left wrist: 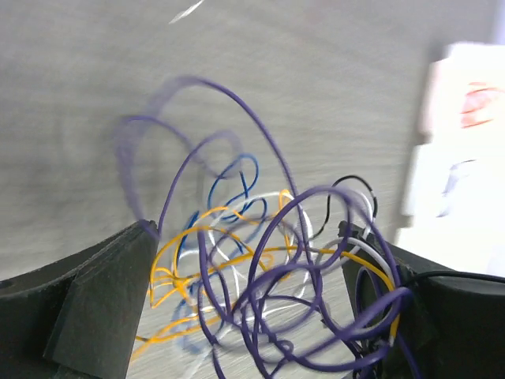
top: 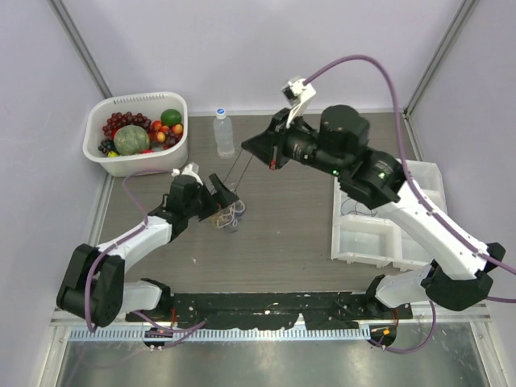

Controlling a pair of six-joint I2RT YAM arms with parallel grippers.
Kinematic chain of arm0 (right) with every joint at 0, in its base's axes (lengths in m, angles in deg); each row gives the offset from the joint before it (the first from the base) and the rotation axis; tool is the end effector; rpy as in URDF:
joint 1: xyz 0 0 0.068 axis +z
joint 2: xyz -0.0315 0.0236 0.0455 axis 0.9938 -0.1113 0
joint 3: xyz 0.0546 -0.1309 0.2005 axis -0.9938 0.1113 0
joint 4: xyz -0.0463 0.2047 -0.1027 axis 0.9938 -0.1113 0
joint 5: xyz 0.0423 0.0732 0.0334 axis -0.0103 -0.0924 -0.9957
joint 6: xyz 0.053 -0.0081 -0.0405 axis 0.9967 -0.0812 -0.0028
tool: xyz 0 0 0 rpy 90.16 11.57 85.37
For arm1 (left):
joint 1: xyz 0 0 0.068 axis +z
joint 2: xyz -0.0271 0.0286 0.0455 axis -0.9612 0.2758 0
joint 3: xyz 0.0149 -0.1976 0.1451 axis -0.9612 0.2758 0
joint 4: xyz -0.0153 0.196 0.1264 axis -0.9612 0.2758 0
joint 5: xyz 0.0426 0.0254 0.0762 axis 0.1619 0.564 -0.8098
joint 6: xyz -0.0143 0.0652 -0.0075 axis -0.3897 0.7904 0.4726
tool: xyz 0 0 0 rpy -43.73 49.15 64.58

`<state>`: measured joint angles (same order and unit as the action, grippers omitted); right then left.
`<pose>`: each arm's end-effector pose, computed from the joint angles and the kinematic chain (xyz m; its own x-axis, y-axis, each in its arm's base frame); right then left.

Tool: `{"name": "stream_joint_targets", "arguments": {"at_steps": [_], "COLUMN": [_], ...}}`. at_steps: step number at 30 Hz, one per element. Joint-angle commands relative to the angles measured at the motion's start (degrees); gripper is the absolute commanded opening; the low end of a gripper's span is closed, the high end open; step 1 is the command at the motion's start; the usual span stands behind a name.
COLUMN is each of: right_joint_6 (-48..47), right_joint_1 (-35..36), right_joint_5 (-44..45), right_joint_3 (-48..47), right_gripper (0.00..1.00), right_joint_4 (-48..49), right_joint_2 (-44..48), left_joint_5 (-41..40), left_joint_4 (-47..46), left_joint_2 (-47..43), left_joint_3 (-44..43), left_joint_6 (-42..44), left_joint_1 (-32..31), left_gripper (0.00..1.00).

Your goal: Untangle the cables

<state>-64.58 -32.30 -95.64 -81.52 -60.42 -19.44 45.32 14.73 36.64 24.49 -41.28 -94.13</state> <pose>0.1698 0.2230 0.4627 -0.3184 0.1236 -0.9399 -0.7936 0.5074 0.3356 0.2359 -0.0955 0.1591 -0.7370 -0.5226 -0.4285 -0.1568 0.7490 -0.6438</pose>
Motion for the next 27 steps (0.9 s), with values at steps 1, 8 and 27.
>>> {"name": "stream_joint_targets", "arguments": {"at_steps": [1,8,27], "right_joint_6": [-6.3,-11.7,0.0], "right_joint_1": [0.2,0.1,0.1], "right_joint_5": [6.9,16.7,0.1], "right_joint_3": [-15.7,-20.6,10.3], "right_gripper": [0.01,0.01,0.01], "right_joint_4": [5.6,4.3,15.2], "right_joint_2": [5.0,5.2,4.0], "left_joint_5": [-6.0,-11.2,14.3], "left_joint_4": [4.6,8.5,8.5], "left_joint_2": [-1.1,-6.6,-14.7], "left_joint_3": [1.6,2.5,-3.7], "left_joint_6": [2.8,5.9,3.2], "left_joint_1": [1.6,3.1,7.0], "left_gripper": [1.0,1.0,1.0]}}
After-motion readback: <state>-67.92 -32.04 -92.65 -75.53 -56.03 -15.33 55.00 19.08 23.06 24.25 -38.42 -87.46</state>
